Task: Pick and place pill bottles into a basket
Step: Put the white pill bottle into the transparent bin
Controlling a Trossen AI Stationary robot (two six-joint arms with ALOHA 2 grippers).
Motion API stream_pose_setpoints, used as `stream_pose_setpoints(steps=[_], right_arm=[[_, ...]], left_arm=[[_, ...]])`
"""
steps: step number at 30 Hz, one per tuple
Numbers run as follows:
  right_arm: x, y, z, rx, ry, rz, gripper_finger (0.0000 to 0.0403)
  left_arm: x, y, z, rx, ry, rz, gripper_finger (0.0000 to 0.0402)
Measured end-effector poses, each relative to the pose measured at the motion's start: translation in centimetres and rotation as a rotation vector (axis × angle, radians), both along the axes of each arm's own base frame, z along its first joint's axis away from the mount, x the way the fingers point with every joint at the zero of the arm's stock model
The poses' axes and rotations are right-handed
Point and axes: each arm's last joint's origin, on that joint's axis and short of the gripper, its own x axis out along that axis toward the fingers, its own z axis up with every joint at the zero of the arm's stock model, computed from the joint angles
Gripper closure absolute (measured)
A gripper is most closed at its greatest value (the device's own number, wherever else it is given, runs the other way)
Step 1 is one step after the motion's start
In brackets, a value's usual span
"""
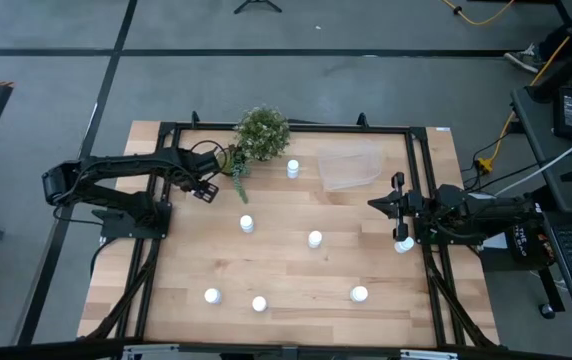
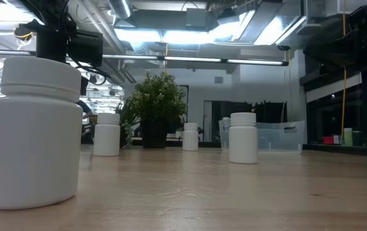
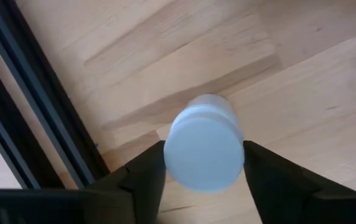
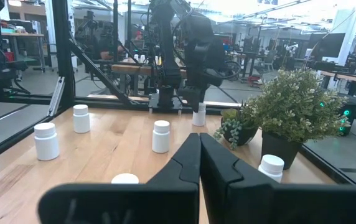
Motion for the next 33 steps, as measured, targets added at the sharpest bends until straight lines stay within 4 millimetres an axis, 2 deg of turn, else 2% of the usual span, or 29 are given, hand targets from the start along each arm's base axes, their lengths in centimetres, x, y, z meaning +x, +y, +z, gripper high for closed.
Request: stream_pose_setpoints(steps=[5, 19, 33], right_arm=[[0.0, 0.0, 0.0, 0.000, 0.000, 0.000, 0.0398], [0.0, 0.0, 0.0, 0.000, 0.000, 0.000, 0.0398], [0.0, -0.2, 0.0, -0.016, 0.002, -0.078, 0.0398]], left_arm=[[0.0, 0.0, 0.1, 0.003, 0.000, -0.028, 0.0248], [0.9, -0.4, 0.3, -0.048, -0.057, -0.158, 0.0248], [4.2, -2.2, 4.5, 0.015, -0.200, -0.437, 0.0248]])
